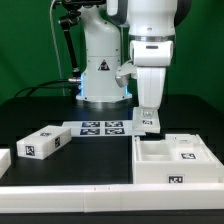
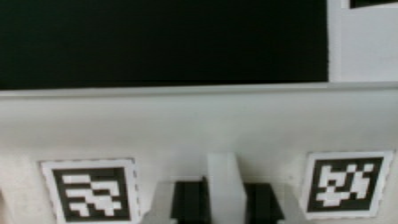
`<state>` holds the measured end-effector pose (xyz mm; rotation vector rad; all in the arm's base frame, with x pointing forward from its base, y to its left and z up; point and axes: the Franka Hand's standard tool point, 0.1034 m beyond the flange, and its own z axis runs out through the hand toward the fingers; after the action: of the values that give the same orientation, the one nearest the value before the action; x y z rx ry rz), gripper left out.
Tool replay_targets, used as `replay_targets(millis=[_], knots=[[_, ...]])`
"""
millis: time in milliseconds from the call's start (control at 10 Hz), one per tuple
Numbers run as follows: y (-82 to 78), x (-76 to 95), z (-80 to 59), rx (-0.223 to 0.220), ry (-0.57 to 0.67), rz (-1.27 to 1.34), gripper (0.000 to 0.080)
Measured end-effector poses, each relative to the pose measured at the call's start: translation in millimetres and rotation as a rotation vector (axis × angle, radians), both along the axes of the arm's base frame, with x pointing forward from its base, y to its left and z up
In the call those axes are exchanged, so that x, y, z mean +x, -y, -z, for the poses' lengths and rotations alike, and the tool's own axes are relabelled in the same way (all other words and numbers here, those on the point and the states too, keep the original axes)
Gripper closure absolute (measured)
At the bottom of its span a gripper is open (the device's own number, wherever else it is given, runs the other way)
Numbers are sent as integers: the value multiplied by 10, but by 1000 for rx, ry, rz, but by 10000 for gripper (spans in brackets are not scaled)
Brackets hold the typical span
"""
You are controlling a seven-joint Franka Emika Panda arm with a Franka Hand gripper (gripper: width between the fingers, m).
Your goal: Assemble cabinet
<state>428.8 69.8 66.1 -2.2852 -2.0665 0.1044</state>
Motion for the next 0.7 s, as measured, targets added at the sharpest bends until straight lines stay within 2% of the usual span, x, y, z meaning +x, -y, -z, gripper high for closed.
replay_targets(millis=[500, 700], knots=[[-3, -16, 21, -2, -2, 8, 729], [23, 149, -31, -6, -12, 14, 729]])
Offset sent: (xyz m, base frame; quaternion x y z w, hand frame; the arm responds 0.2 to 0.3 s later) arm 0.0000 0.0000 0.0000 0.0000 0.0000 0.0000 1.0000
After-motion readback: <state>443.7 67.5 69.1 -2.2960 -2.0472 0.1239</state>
